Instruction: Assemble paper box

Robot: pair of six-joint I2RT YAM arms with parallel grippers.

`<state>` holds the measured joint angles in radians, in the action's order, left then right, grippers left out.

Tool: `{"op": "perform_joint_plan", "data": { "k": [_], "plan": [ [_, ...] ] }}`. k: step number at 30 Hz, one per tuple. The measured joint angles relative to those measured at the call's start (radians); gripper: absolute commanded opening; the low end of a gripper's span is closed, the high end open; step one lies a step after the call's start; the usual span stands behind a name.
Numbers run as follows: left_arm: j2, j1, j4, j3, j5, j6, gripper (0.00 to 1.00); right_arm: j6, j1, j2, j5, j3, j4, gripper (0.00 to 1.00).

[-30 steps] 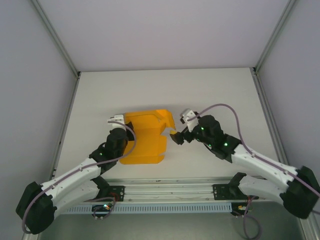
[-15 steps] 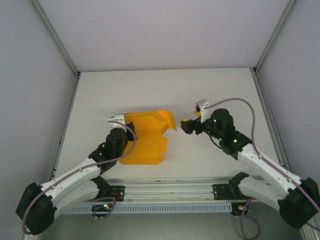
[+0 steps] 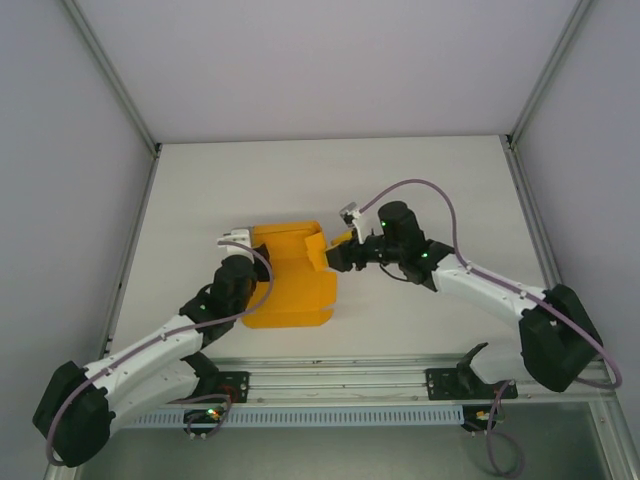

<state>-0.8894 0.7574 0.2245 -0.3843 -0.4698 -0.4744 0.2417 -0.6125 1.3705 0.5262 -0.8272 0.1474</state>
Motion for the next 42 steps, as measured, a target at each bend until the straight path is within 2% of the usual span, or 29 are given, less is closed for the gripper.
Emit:
{"op": "perform_joint_plan", "data": {
  "k": [5,11,18,24,26,29,35,42],
  "plan": [
    [-0.008,-0.003,0.002,0.0,-0.01,0.0,0.0,0.018,-0.034,0.05,-0.046,-0.027,0.033,0.45],
    [-0.031,0.001,0.015,0.0,-0.034,-0.003,0.0,0.073,-0.084,0.06,-0.252,-0.047,0.026,0.46],
    [-0.066,0.012,0.014,-0.014,-0.07,-0.003,0.0,0.115,-0.162,0.146,-0.529,-0.164,-0.079,0.29],
    [-0.075,0.027,0.013,-0.018,-0.085,-0.004,0.0,0.134,-0.187,0.218,-0.683,-0.259,-0.182,0.23],
    [-0.08,0.029,0.013,-0.018,-0.088,-0.004,0.0,0.137,-0.199,0.244,-0.731,-0.294,-0.229,0.17],
    [-0.098,0.035,-0.013,-0.038,-0.096,-0.009,0.0,0.153,-0.228,0.301,-0.851,-0.371,-0.322,0.14],
    [-0.129,0.064,-0.061,-0.09,-0.1,-0.045,0.0,0.329,-0.278,0.452,-1.149,-0.604,-0.644,0.14],
    [-0.13,0.086,-0.071,-0.116,-0.056,-0.073,0.0,0.481,-0.296,0.474,-1.279,-0.681,-0.843,0.12]
  ]
}}
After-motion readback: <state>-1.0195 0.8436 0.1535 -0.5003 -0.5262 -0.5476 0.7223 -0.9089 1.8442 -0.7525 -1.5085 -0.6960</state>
